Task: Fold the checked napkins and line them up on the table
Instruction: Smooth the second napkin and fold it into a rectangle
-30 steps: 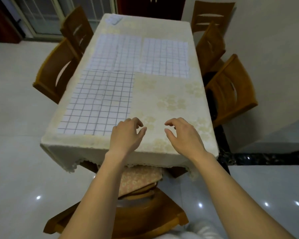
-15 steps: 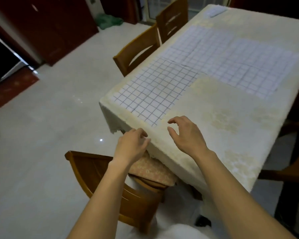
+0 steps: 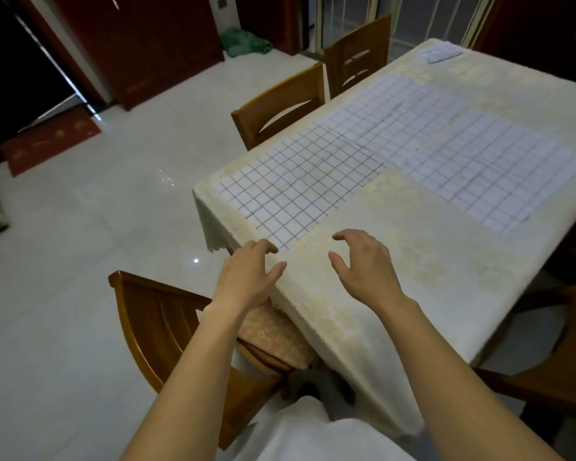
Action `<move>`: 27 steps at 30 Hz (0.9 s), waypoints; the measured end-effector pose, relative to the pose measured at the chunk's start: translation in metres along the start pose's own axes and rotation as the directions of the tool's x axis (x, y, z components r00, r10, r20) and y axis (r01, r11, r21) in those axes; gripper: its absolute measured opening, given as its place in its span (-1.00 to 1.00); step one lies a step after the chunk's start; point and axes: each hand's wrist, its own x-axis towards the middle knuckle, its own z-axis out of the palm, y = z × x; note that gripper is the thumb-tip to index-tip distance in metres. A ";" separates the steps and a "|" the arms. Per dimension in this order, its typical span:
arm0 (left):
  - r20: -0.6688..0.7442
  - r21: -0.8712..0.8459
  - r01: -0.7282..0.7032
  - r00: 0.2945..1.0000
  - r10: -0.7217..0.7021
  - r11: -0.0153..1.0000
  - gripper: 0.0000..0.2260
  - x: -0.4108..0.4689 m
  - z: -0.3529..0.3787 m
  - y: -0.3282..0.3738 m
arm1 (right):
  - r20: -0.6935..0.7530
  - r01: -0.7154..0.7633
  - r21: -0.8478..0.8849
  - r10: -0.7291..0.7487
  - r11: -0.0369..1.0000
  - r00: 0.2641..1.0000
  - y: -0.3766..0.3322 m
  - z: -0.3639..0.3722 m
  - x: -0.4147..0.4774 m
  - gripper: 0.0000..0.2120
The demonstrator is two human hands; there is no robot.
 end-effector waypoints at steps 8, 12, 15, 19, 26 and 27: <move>0.068 -0.236 0.066 0.996 -0.051 0.969 -0.41 0.109 0.043 -0.011 | 0.188 -0.039 -0.242 0.086 0.969 0.978 0.032 0.004 0.046 -0.40; 0.101 -0.228 0.083 0.993 -0.061 0.970 -0.33 0.154 0.065 -0.008 | 0.197 -0.093 -0.303 0.157 0.949 0.968 0.043 0.000 0.080 -0.35; 0.114 -0.197 0.118 0.989 -0.097 0.973 -0.31 0.179 0.074 -0.006 | 0.242 -0.076 -0.337 0.164 0.938 0.956 0.043 0.012 0.108 -0.34; 0.042 -0.157 0.153 0.988 -0.148 0.976 -0.31 0.204 0.087 -0.011 | 0.295 -0.021 -0.361 0.135 0.933 0.946 0.044 0.030 0.144 -0.34; 0.107 0.080 0.250 0.960 -0.257 0.965 -0.23 0.216 0.151 -0.051 | 0.414 0.018 -0.438 0.184 0.899 0.891 0.087 0.051 0.189 -0.34; 0.077 0.134 0.235 0.966 -0.246 0.963 -0.24 0.215 0.158 -0.056 | 0.435 0.023 -0.448 0.196 0.894 0.879 0.094 0.055 0.197 -0.35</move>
